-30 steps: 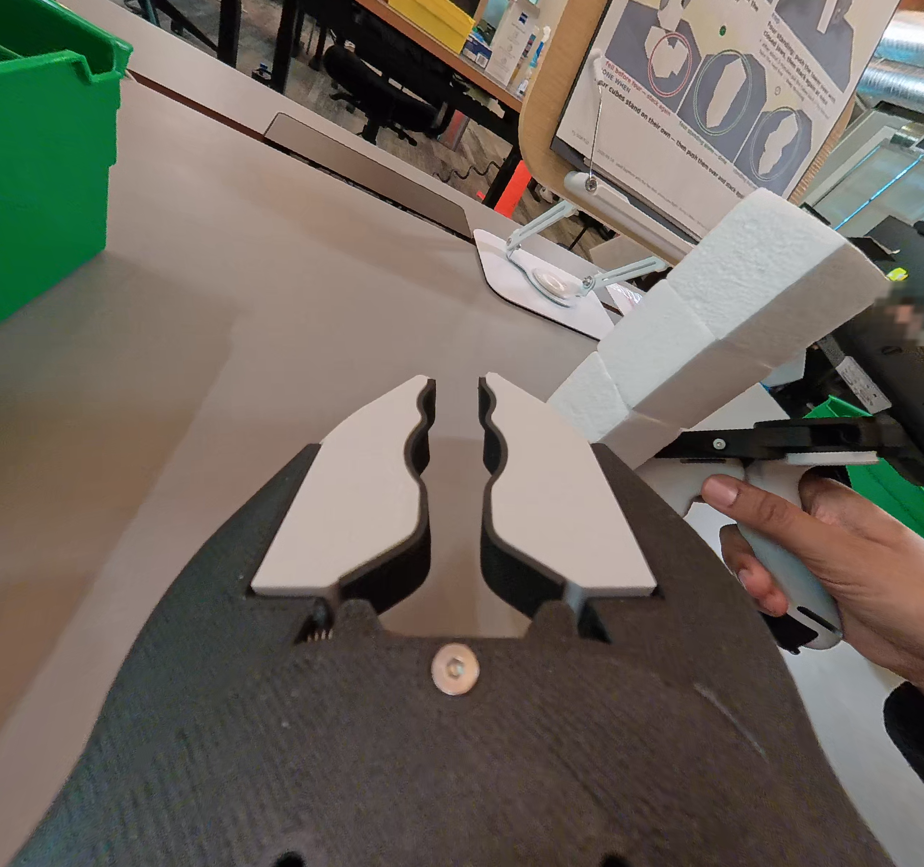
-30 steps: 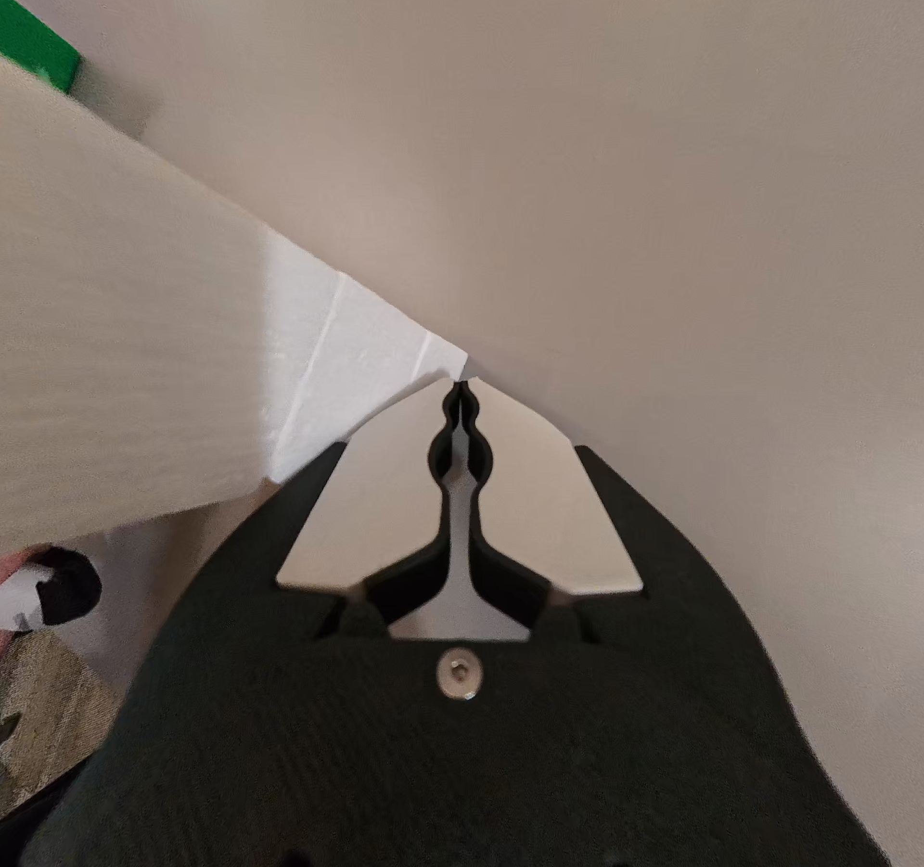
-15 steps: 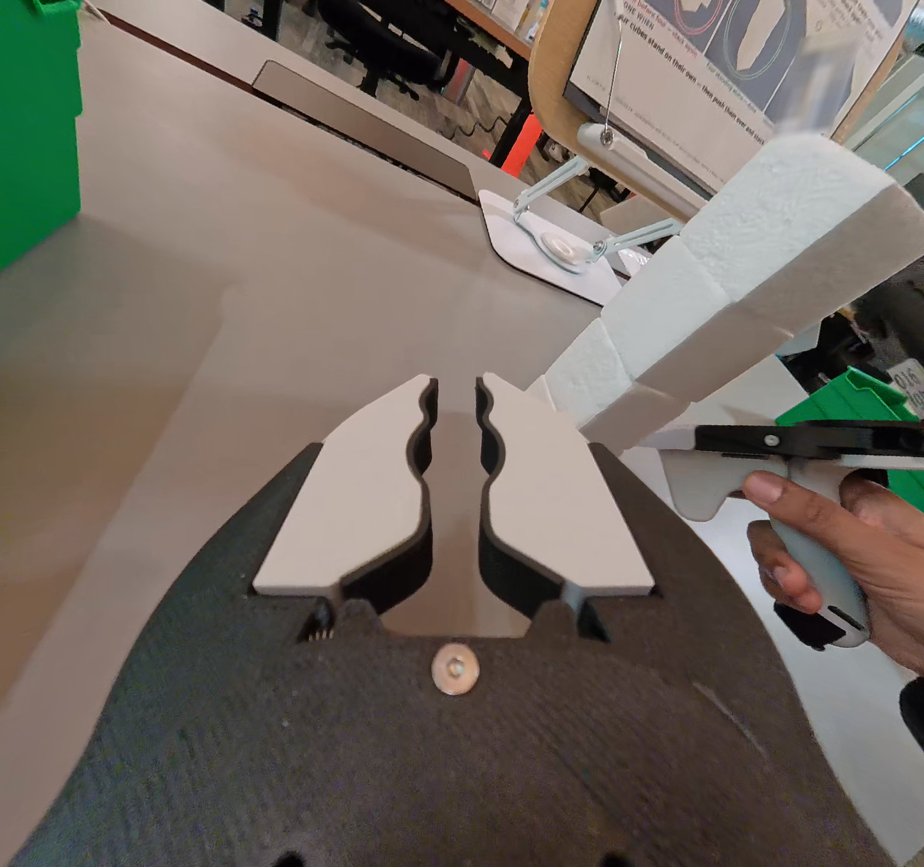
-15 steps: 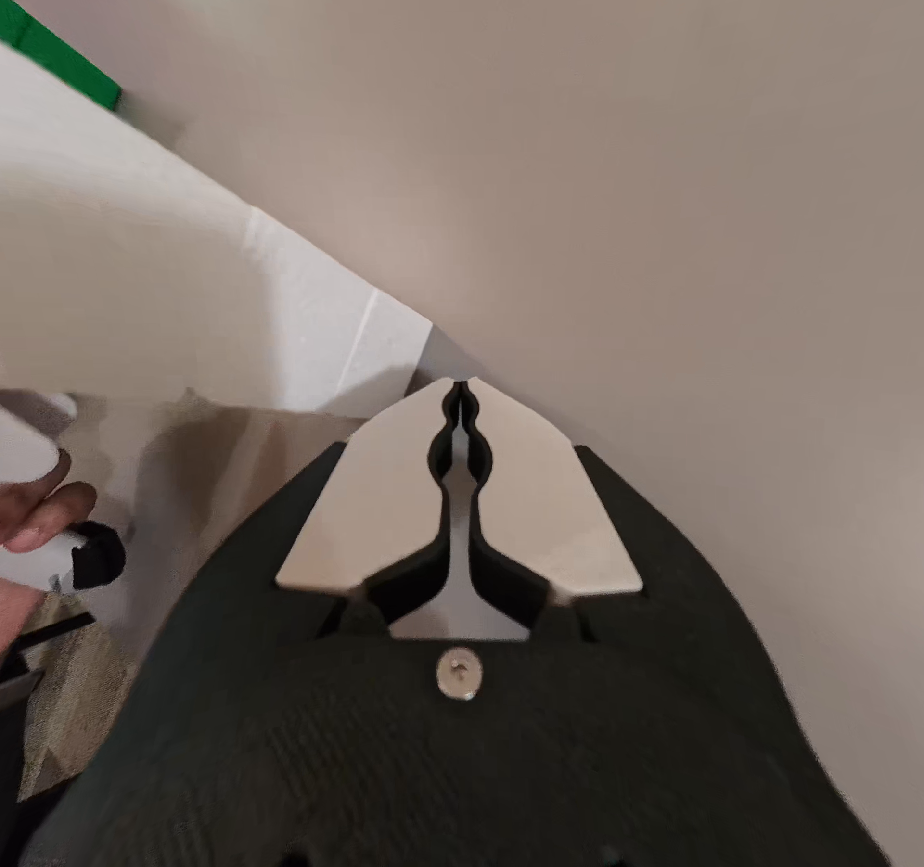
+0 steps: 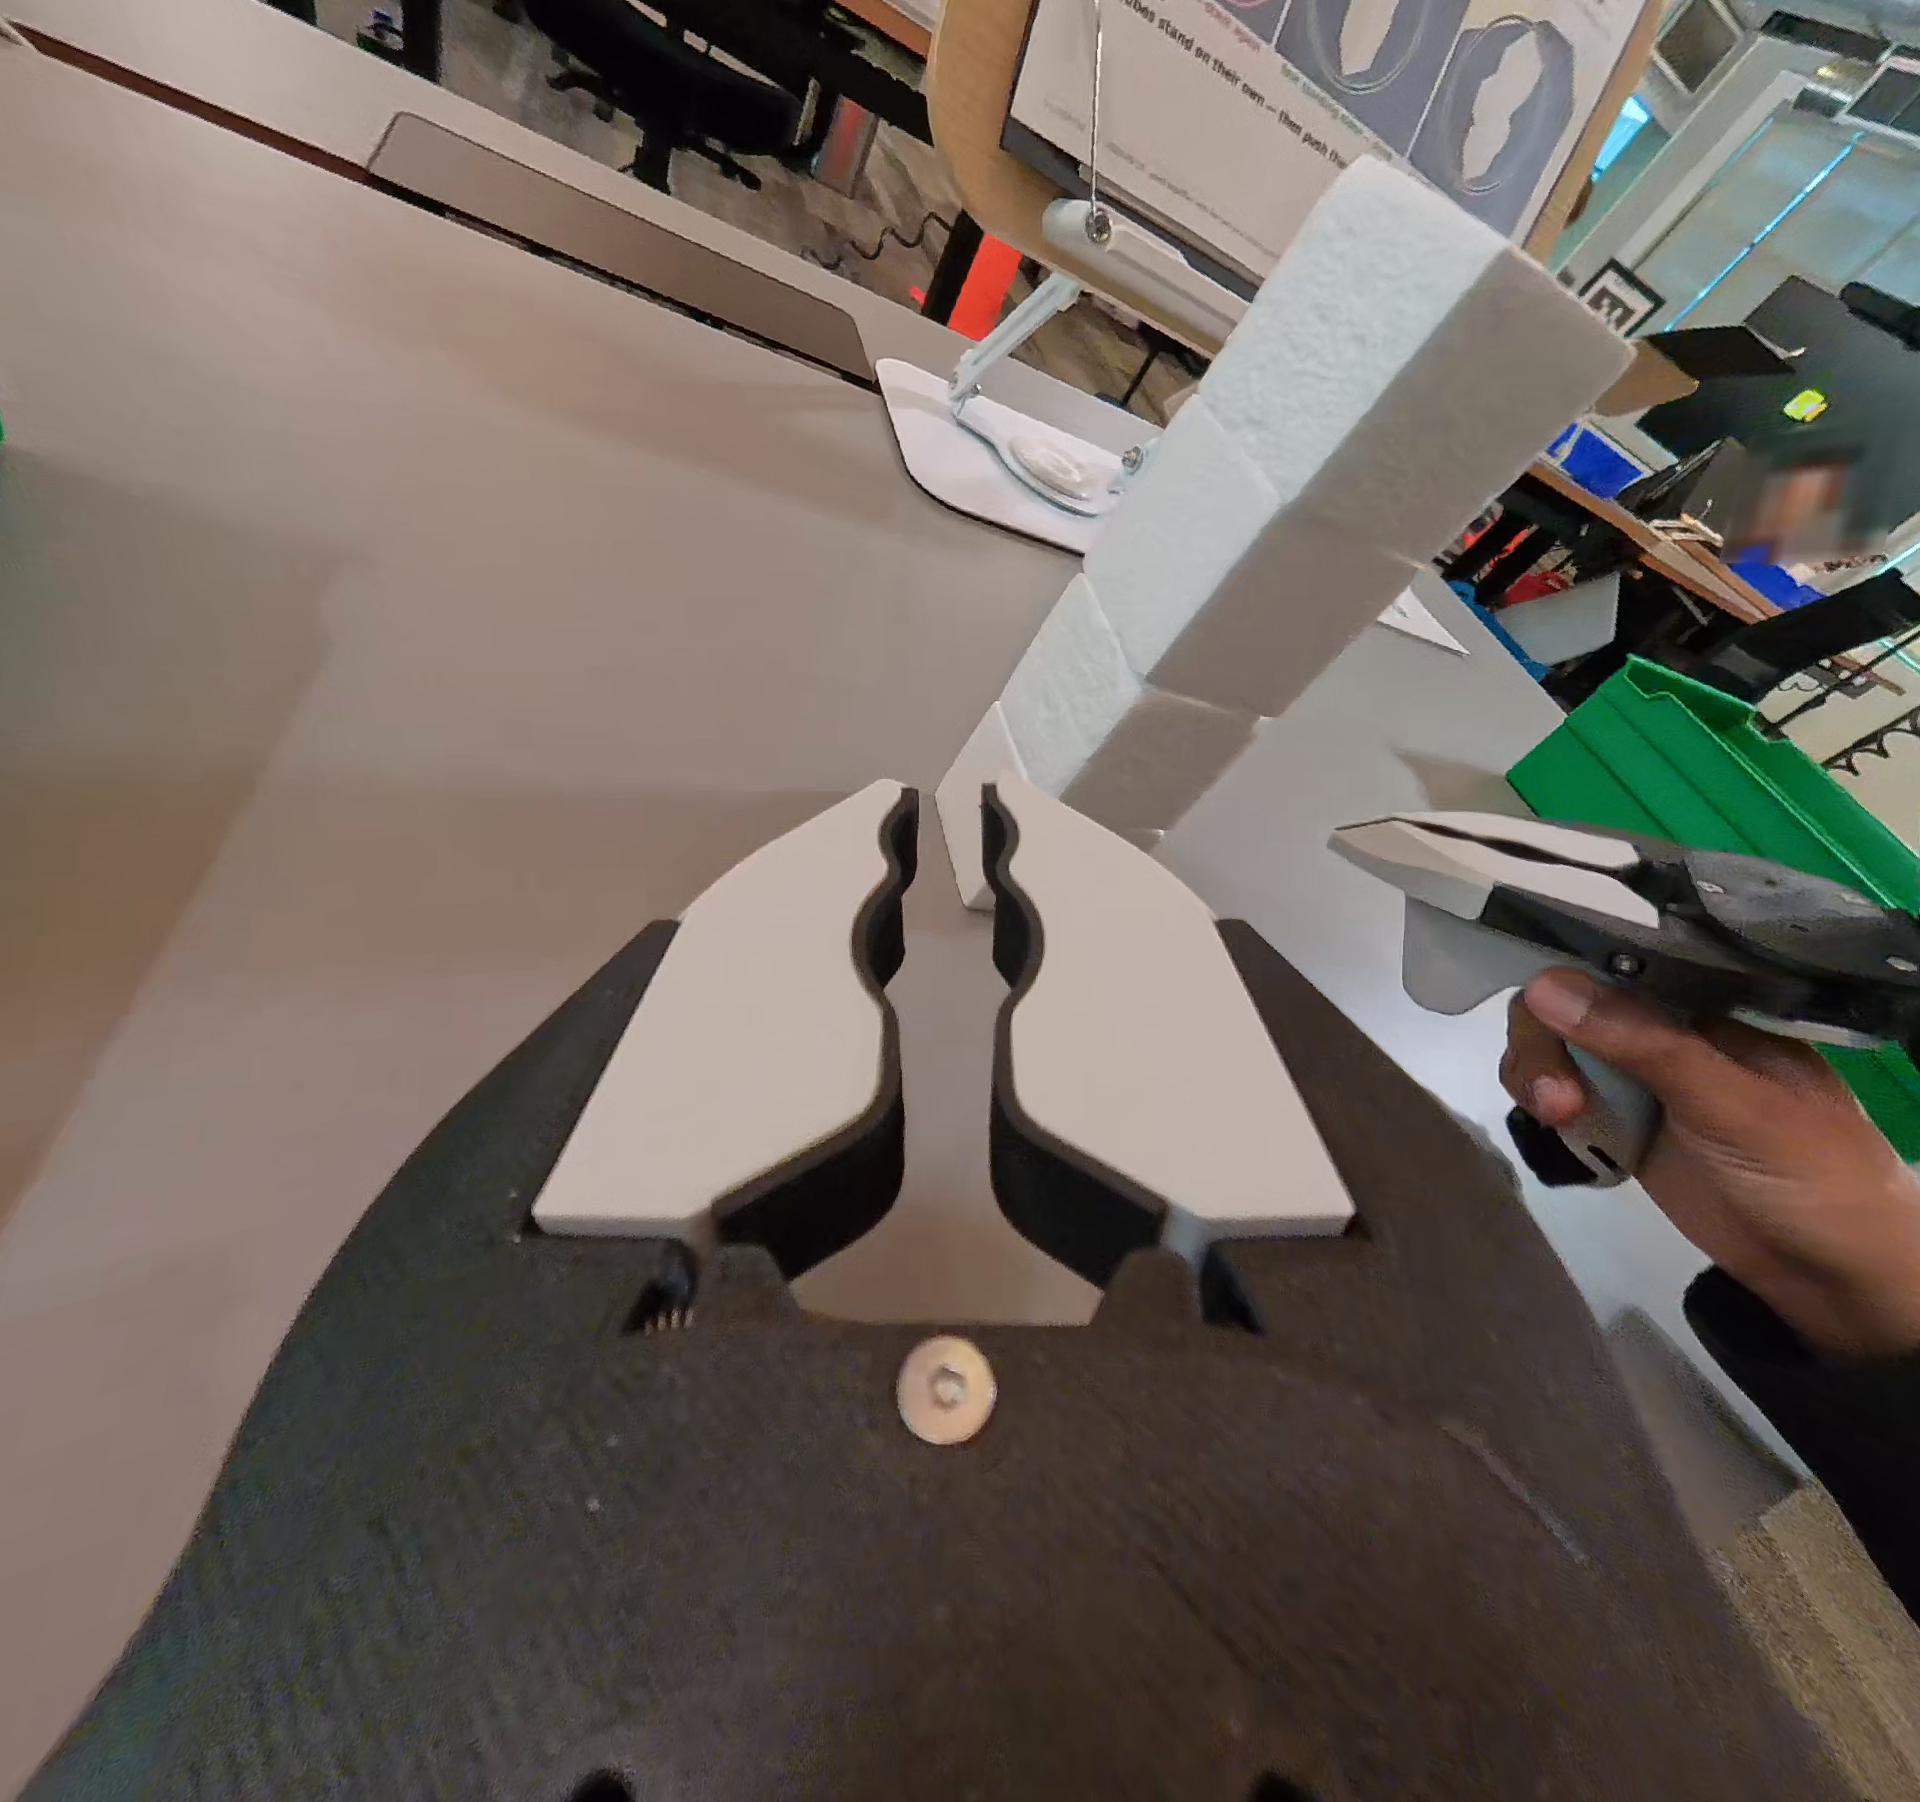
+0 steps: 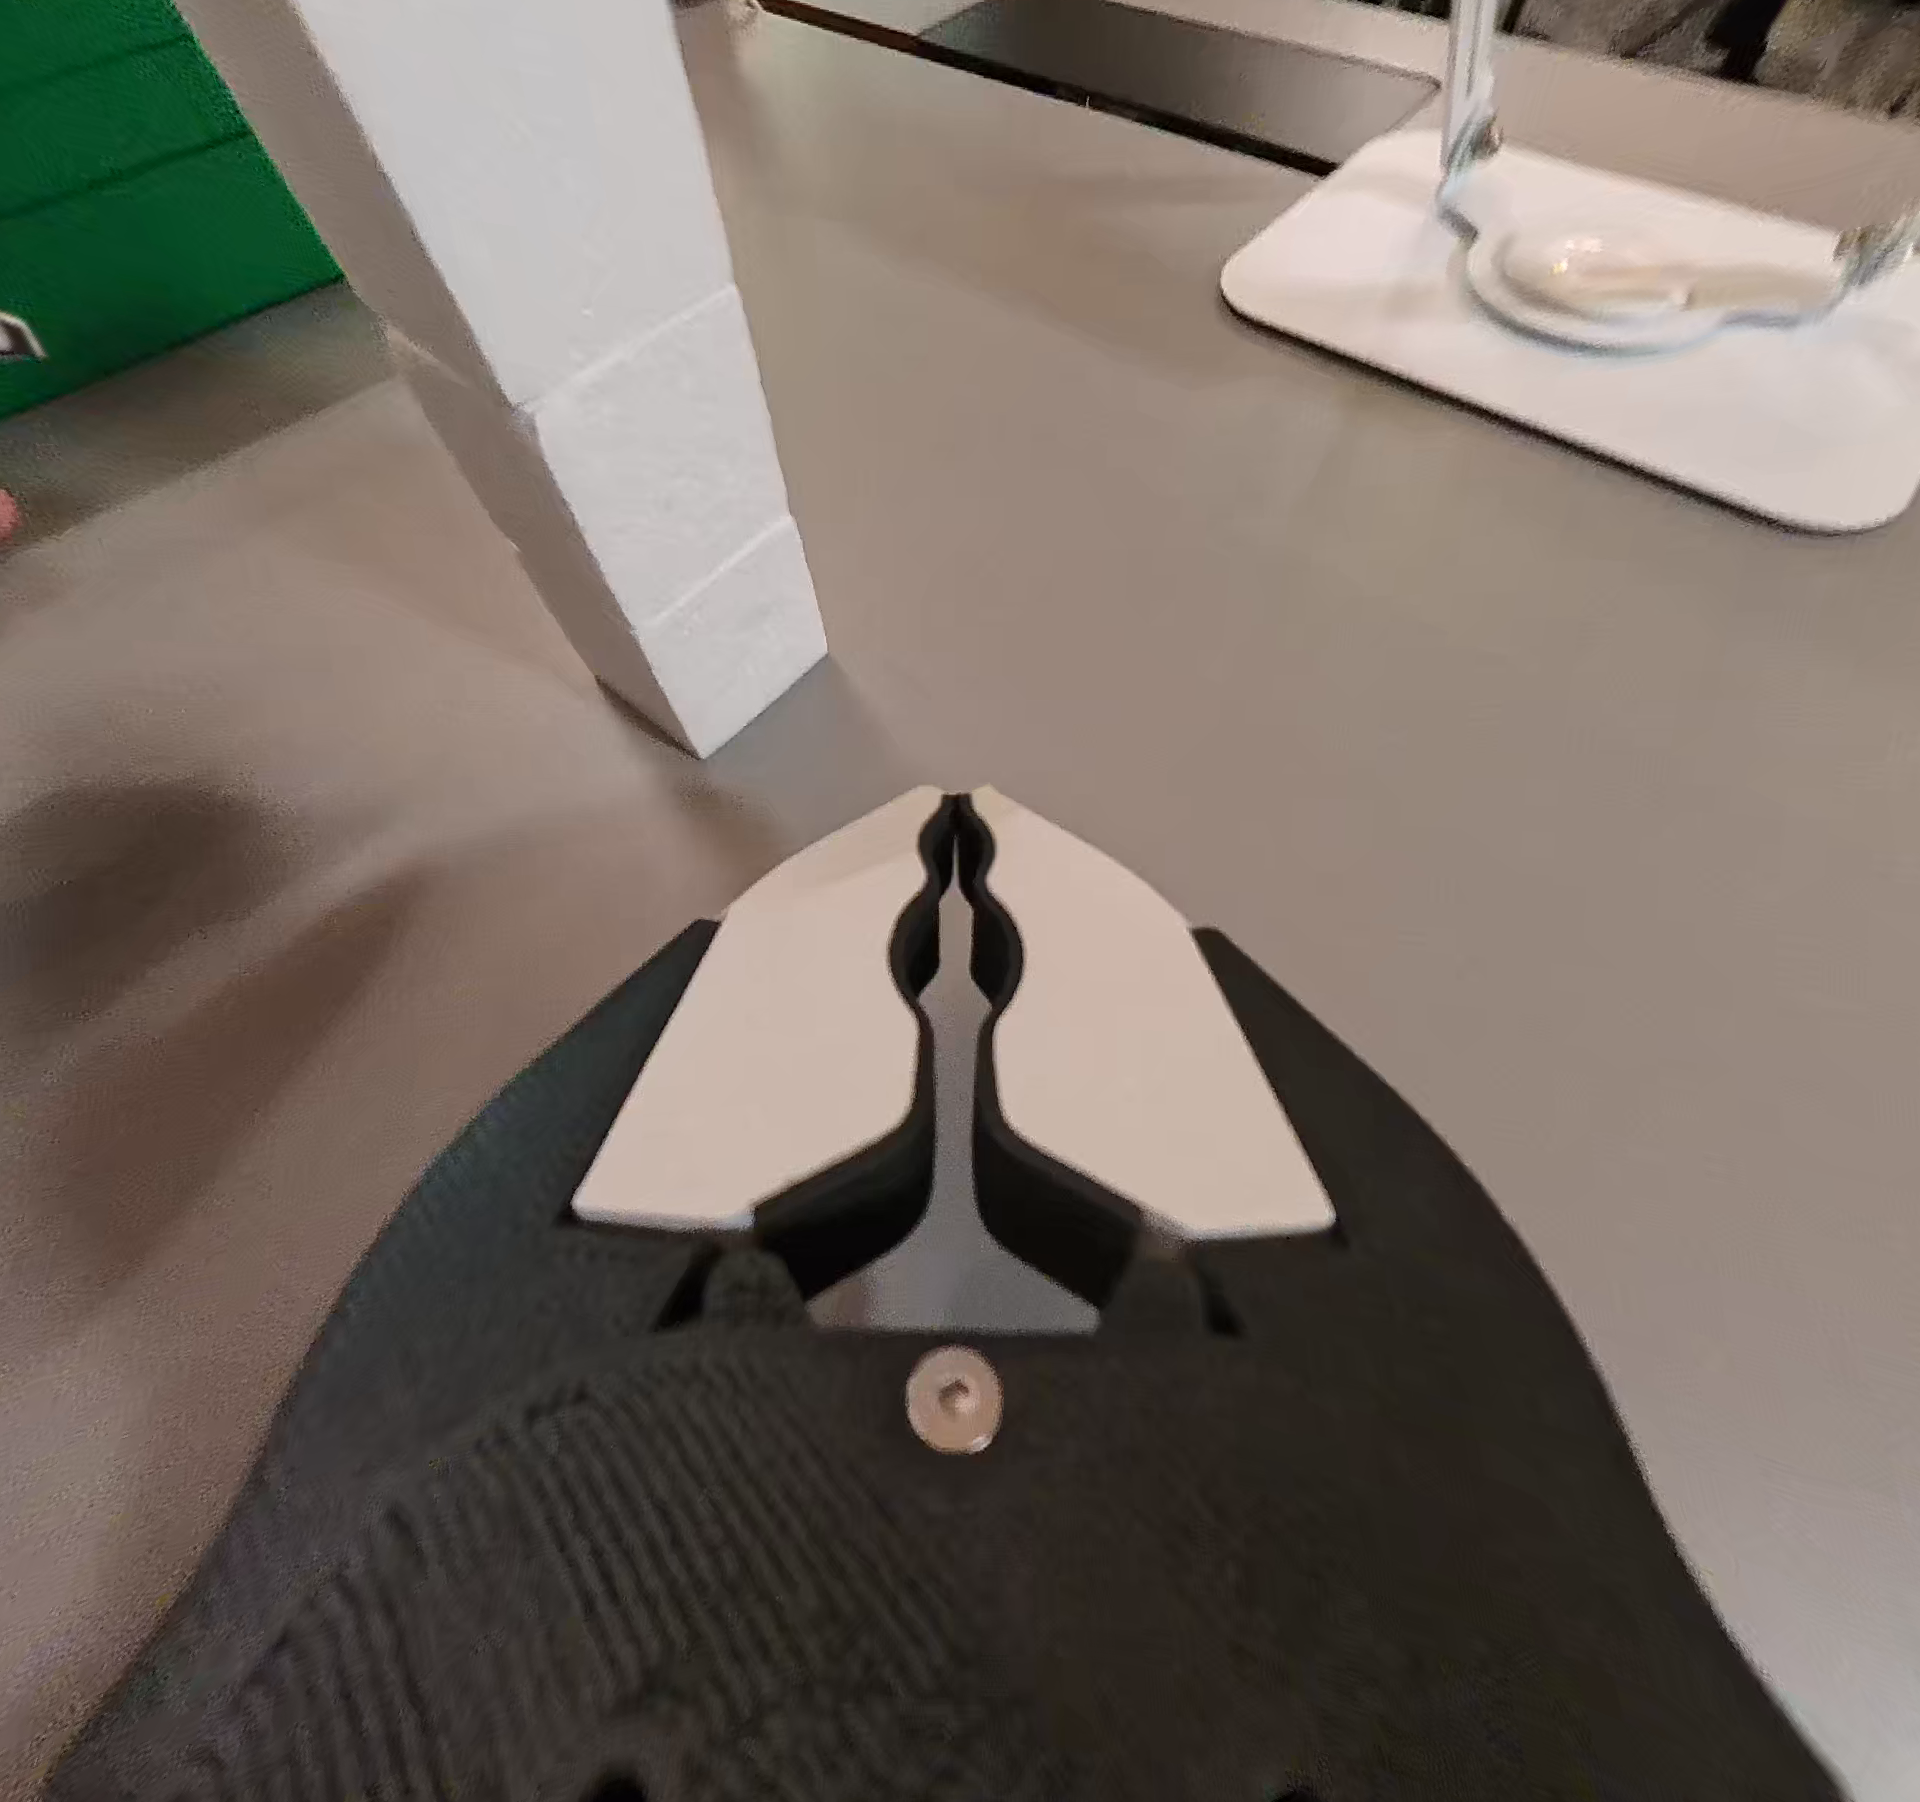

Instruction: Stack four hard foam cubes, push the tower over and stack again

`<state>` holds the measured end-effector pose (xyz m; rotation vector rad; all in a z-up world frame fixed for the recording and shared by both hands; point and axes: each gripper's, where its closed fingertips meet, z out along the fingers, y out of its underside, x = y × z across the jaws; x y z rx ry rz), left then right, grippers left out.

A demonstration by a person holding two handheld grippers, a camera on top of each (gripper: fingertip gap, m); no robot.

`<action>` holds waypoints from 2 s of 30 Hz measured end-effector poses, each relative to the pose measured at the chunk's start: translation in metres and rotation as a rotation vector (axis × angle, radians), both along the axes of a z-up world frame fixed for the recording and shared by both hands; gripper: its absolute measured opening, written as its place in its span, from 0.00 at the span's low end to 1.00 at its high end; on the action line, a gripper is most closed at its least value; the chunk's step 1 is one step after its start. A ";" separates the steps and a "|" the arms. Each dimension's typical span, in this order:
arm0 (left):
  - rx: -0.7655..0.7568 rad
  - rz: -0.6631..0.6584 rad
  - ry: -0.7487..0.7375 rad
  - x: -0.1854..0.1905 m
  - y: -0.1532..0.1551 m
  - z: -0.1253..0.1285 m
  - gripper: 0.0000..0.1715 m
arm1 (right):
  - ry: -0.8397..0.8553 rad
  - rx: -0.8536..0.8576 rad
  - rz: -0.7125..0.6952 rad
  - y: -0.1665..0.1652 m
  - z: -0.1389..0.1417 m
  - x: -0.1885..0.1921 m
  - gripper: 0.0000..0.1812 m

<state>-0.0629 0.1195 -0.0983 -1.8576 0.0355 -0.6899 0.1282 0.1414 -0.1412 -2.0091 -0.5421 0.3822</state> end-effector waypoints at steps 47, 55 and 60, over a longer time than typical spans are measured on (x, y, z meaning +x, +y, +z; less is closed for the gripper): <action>0.288 0.388 -0.044 -0.104 0.030 0.058 0.04 | -0.046 -0.097 0.268 0.012 0.039 -0.174 0.14; 0.227 0.317 -0.036 -0.091 0.036 0.046 0.05 | -0.085 -0.025 0.281 0.022 0.029 -0.188 0.23; 0.187 0.300 -0.066 -0.090 0.038 0.040 0.05 | -0.076 -0.021 0.212 0.030 0.016 -0.200 0.31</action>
